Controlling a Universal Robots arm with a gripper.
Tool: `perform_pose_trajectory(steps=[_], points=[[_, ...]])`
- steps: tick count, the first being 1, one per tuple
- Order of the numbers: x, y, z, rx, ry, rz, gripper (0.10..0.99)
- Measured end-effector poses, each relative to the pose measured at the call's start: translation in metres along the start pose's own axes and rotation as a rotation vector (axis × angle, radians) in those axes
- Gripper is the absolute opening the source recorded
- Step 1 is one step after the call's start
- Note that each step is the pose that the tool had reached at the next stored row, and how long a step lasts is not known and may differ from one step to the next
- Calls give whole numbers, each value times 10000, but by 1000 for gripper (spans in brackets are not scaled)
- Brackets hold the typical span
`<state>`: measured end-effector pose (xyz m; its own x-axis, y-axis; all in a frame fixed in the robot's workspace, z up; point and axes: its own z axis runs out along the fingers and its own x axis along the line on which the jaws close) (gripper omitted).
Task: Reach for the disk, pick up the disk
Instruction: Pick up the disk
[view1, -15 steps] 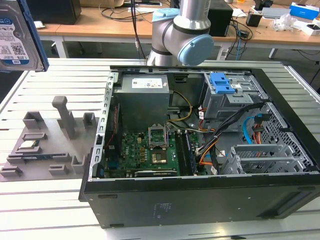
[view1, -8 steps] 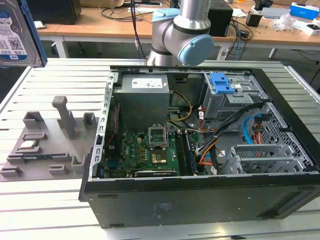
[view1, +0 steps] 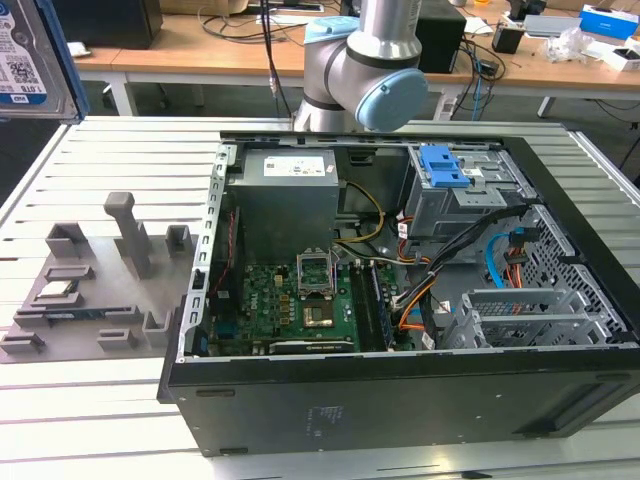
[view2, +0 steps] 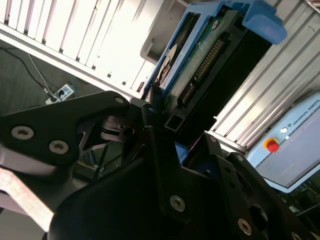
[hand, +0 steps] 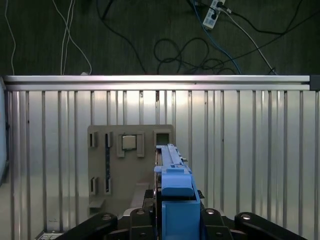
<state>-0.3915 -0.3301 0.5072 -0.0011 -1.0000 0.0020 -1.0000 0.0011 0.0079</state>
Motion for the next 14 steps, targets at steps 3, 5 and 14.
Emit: perform_pose_trajectory(steps=[3,5,14], points=[[0,0,-75,-4,0,-1,365],[0,1,-161,-5,0,0,365],[-1,1,-211,-12,0,0,365]])
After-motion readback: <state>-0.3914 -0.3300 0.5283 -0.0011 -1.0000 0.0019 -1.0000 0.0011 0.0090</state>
